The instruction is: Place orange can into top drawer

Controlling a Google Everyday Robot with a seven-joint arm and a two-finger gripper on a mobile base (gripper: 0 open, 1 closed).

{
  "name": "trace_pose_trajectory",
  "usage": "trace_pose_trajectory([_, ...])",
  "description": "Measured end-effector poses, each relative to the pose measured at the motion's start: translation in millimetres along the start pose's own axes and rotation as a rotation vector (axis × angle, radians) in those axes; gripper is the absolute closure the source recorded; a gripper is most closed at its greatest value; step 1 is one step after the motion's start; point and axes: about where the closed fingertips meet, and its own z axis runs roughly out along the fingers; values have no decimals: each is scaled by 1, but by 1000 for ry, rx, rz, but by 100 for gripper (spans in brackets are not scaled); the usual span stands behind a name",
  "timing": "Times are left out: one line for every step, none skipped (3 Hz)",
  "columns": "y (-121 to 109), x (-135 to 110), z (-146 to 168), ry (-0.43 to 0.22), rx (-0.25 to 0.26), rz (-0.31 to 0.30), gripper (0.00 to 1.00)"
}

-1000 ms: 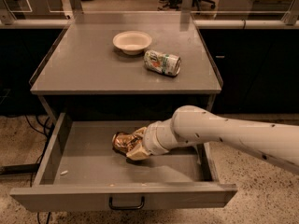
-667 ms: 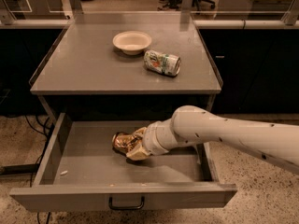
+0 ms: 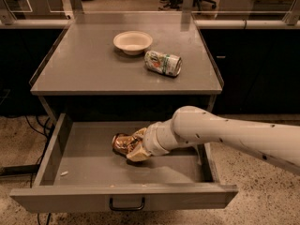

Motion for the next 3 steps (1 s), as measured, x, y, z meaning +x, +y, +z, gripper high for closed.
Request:
trace_pose_trajectory([0,0,0,0,0,0,16])
trace_pose_trajectory([0,0,0,0,0,0,0])
trace_pose_trajectory([0,0,0,0,0,0,0])
